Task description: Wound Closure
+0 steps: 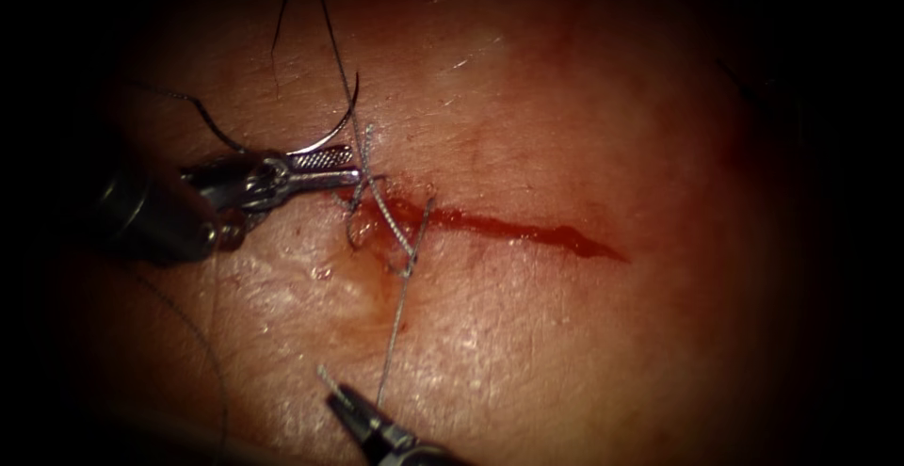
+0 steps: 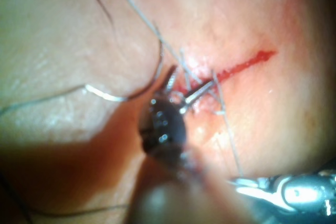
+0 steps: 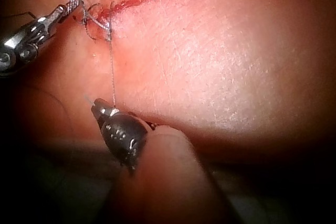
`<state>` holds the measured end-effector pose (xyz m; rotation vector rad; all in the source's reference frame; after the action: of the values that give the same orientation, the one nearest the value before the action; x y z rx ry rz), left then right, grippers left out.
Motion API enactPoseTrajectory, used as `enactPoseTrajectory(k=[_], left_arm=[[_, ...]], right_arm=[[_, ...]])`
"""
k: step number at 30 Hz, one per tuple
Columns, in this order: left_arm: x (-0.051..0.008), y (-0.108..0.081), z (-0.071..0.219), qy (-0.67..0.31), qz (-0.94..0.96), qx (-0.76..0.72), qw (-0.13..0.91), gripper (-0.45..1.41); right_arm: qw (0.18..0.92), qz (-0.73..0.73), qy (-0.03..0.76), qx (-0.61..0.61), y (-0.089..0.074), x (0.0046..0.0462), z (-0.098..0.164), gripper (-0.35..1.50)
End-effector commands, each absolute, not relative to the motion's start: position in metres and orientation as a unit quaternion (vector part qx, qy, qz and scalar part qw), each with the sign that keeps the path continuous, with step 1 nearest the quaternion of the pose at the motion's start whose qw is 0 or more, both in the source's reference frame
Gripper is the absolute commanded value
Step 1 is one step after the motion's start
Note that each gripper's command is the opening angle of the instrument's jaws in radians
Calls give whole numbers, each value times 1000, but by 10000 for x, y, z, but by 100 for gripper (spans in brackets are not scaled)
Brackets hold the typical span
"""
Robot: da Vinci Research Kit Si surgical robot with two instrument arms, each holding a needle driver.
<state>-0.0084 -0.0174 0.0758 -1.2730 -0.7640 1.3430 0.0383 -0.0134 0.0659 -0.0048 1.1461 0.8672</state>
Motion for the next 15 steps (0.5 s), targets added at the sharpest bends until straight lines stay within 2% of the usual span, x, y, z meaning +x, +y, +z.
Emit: enactPoseTrajectory(k=[1, 15], left_arm=[[-85, -180, 764, -320, 566, -533, 542, 56], [-95, -169, 787, -312, 571, -532, 541, 59]], right_arm=[[751, 398, 526, 2, -142, 395, 659, -35], [751, 396, 529, 3, -146, 398, 653, -35]])
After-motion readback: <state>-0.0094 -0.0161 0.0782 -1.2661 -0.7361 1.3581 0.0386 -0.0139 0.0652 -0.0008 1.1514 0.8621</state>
